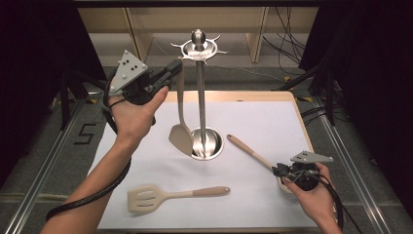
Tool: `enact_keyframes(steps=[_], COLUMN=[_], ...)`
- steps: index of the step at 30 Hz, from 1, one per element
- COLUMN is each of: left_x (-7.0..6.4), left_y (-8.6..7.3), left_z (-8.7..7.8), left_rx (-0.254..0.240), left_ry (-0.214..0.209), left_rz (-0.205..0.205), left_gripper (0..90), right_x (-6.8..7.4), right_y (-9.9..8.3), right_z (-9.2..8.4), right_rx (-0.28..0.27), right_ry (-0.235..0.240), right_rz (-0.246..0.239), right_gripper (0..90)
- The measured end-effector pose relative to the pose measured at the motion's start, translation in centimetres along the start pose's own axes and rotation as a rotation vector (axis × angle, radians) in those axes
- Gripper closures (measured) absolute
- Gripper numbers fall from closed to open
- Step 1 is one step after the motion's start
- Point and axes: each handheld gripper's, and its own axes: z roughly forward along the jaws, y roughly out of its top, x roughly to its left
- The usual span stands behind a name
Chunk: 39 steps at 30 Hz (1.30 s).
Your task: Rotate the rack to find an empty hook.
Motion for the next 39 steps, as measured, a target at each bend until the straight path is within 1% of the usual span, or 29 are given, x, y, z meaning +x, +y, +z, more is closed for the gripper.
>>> enact_keyframes(steps=[1,3,4,7,10,11,12,13,14,15,16,17,18,19,20,21,22,23,25,26,27,31,32,33,34,36,37,38,39], left_x=[0.1,0.3,0.3,0.5,0.9,1.0,1.0,1.0,1.0,1.0,1.0,1.0,0.9,0.9,0.8,0.8,0.7,0.7,0.9,1.0,1.1,1.9,2.2,2.2,2.3,2.5,2.5,2.5,2.3], left_y=[0.0,0.0,0.0,0.0,0.0,0.1,0.1,0.1,0.1,0.1,0.1,0.0,0.0,-0.1,-0.3,-0.5,-0.8,-1.1,-1.8,-2.2,-2.6,-3.7,-3.9,-3.9,-3.9,-3.9,-3.8,-3.7,-3.6], left_z=[0.0,0.0,0.0,0.1,0.3,0.3,0.3,0.3,0.2,0.1,0.1,-0.1,-0.4,-0.6,-0.9,-1.2,-1.6,-2.0,-2.8,-3.2,-3.6,-4.6,-4.9,-4.9,-4.9,-5.0,-5.0,-5.0,-4.9], left_rx=[-0.002,-0.001,-0.001,0.004,0.006,0.008,0.007,0.008,0.005,-0.002,-0.002,-0.010,-0.015,-0.017,-0.016,-0.010,-0.002,0.010,0.035,0.041,0.051,0.072,0.075,0.075,0.074,0.070,0.069,0.066,0.067], left_ry=[0.007,0.012,0.012,0.026,0.038,0.040,0.040,0.040,0.037,0.034,0.034,0.034,0.036,0.034,0.030,0.021,0.011,-0.001,-0.012,-0.014,-0.016,-0.010,-0.003,-0.003,0.003,0.009,0.008,0.007,0.006], left_rz=[-0.004,-0.004,-0.004,0.003,0.002,-0.001,-0.004,-0.004,0.003,0.003,0.003,0.000,0.001,0.005,0.002,0.010,0.019,0.025,0.031,0.028,0.029,0.021,0.017,0.017,0.015,0.010,0.010,0.010,0.014], left_gripper=[89.3,89.3,89.3,89.3,89.3,89.3,89.3,89.3,89.2,89.1,88.8,88.8,86.2,78.3,78.3,70.8,66.9,66.9,61.9,60.4,59.0,55.5,55.1,55.0,55.0,54.7,54.7,54.4,54.3], right_x=[0.3,0.3,0.2,0.3,0.3,0.2,0.0,-0.1,0.0,0.2,0.0,0.0,0.0,-0.2,-0.2,0.2,0.1,0.1,0.0,0.0,-0.1,0.0,-0.1,-0.1,-0.2,-0.1,0.1,0.2,0.0], right_y=[0.0,0.0,0.0,0.0,-0.1,0.0,0.0,0.0,0.0,0.0,0.0,0.0,0.0,0.0,0.0,-0.1,-0.1,-0.1,-0.1,-0.1,0.0,0.1,0.1,0.1,0.1,0.1,0.1,0.1,0.1], right_z=[-0.1,-0.1,0.0,0.0,0.0,0.0,0.0,0.0,0.0,0.0,0.0,0.0,-0.1,0.0,0.0,-0.2,-0.2,-0.2,-0.2,-0.3,-0.2,-0.3,-0.3,-0.3,-0.2,-0.2,-0.2,-0.2,-0.2], right_rx=[0.012,0.012,0.009,0.013,0.004,0.011,0.000,-0.007,0.000,0.008,0.001,0.001,-0.002,-0.015,-0.015,0.008,-0.004,-0.004,-0.003,0.001,-0.003,0.005,-0.004,-0.004,-0.011,-0.005,0.000,0.000,-0.008], right_ry=[0.006,0.012,0.005,0.013,0.014,0.011,0.000,-0.001,-0.001,0.009,0.001,0.001,-0.007,0.003,0.003,0.006,0.002,0.002,-0.004,-0.005,-0.003,0.006,-0.010,-0.010,-0.016,-0.015,-0.001,-0.007,-0.003], right_rz=[0.046,0.041,0.025,0.041,0.043,0.035,0.001,-0.011,0.001,0.030,0.003,0.003,0.000,-0.019,-0.019,0.044,0.033,0.033,0.032,0.045,0.031,0.043,-0.001,-0.001,-0.012,-0.003,0.029,0.040,0.014], right_gripper=[72.5,72.5,72.5,72.5,72.5,72.5,72.5,72.5,72.5,72.5,72.5,72.5,72.5,72.5,72.5,72.5,72.5,72.5,72.4,72.4,72.4,72.4,72.4,72.4,72.4,72.4,72.4,72.4,72.4])
